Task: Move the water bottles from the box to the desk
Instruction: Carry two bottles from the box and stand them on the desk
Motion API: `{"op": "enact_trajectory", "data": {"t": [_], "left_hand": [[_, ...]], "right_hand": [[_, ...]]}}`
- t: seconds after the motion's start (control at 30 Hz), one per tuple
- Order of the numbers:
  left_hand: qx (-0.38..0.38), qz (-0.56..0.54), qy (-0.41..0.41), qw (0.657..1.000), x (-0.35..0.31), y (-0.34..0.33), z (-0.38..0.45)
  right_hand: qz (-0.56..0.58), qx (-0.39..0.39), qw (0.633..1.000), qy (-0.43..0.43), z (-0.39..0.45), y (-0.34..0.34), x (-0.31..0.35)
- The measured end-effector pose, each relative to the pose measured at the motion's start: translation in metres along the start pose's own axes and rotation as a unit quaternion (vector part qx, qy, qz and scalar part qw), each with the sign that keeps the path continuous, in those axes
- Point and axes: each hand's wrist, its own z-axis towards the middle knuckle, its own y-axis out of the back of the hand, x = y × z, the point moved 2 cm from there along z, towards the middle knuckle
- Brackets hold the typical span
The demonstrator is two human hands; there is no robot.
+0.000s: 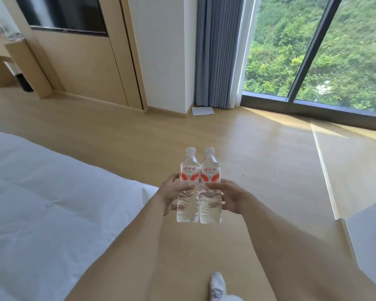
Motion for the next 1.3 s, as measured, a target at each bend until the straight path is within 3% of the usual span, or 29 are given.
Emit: {"op": "enact_trajectory", "data": {"t": [0.23,0.53,0.93,1.3], "left_hand": [[-0.058,-0.039,-0.015,0.997,-0.07,-0.028,0.094],[-0.108,-0.049,-0.038,0.992,-0.138,-0.01,0.187],[-0.099,-0.072,-0.042,0.992,-0.227,0.06,0.372],[-0.152,-0.088,-0.046,0.983,-0.319,0.16,0.492]], "right_hand": [[-0.041,0.045,0.998,0.013,0.084,0.053,0.097],[-0.055,0.089,0.994,0.019,0.185,0.062,0.188],[-0.086,0.067,0.994,0.006,0.367,0.054,0.311],[-0.11,0.085,0.99,0.018,0.526,-0.007,0.416]]}}
